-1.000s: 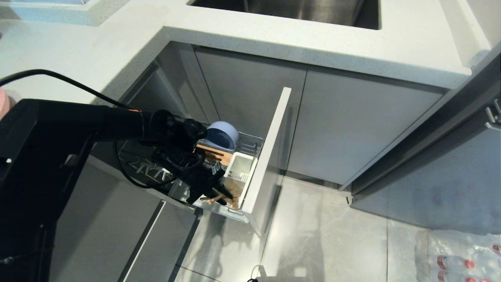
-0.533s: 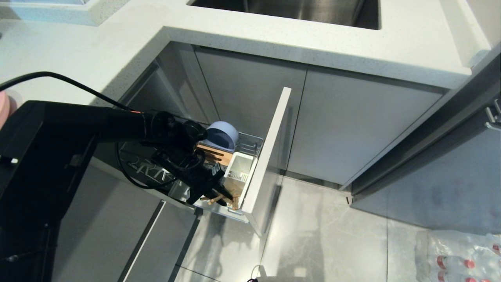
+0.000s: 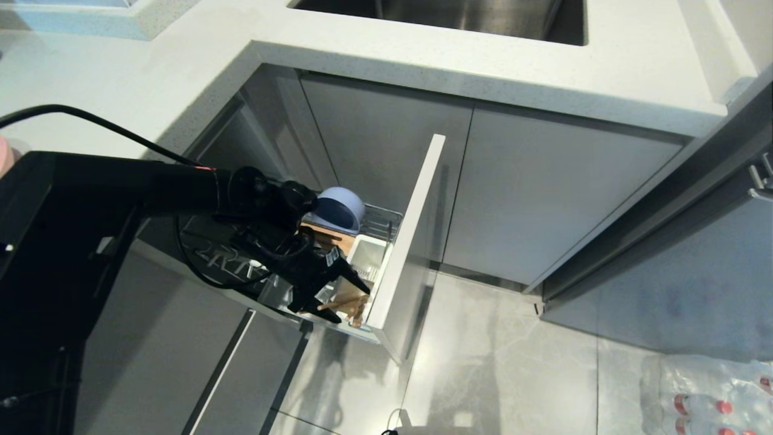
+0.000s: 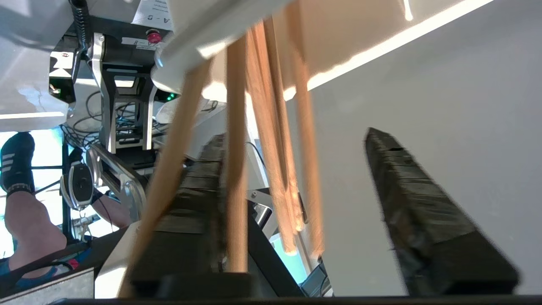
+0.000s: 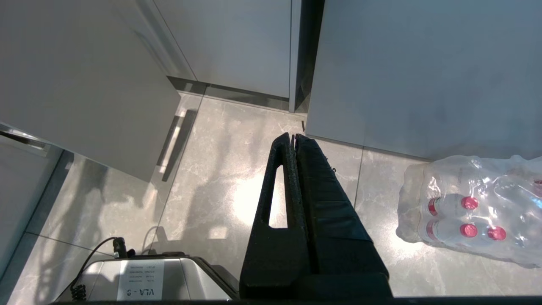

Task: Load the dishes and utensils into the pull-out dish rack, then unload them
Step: Pick up the spoon and place it in the cupboard

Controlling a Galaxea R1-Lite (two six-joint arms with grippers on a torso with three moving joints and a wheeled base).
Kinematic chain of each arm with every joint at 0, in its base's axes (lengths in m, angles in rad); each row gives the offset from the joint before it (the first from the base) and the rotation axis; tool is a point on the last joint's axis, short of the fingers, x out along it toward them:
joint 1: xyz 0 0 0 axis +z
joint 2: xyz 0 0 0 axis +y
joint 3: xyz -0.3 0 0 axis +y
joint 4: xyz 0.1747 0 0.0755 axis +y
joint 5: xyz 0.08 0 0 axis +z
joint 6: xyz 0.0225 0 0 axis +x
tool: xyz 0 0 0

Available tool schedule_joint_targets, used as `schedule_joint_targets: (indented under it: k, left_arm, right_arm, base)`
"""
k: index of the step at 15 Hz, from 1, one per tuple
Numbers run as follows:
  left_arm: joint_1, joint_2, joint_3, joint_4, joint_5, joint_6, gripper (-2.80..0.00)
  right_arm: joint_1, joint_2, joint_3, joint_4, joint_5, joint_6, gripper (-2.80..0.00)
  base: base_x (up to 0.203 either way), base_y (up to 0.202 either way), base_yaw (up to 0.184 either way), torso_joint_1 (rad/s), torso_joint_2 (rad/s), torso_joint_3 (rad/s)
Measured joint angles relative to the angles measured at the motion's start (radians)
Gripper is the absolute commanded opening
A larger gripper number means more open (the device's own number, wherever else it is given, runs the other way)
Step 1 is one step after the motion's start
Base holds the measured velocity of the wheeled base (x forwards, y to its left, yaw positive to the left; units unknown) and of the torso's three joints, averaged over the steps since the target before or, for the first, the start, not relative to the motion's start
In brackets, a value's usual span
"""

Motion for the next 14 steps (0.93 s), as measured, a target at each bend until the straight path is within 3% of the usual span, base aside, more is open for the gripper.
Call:
schedule_joint_targets:
  k: [10,11,14]
  left_arm:
    - [-0.018,-0.168,0.000,0.091,-0.007,-0.001,0.00]
    - [-0.019,-0.192,0.001,0.096,-0.006,-0.001,-2.80]
    - [-0.023,-0.266,0.003,0.107,-0.004,-0.002,-2.80]
  right_arm:
    - [0.000,0.000,0.000,0.000,0.000,0.000,-2.80]
    - [0.000,0.000,0.000,0.000,0.000,0.000,-2.80]
    - [0.000,0.000,0.000,0.000,0.000,0.000,-2.80]
  base:
    - [0.000,0.000,0.000,0.000,0.00,0.000]
    - [0.000,0.000,0.000,0.000,0.00,0.000]
    - [0.000,0.000,0.000,0.000,0.00,0.000]
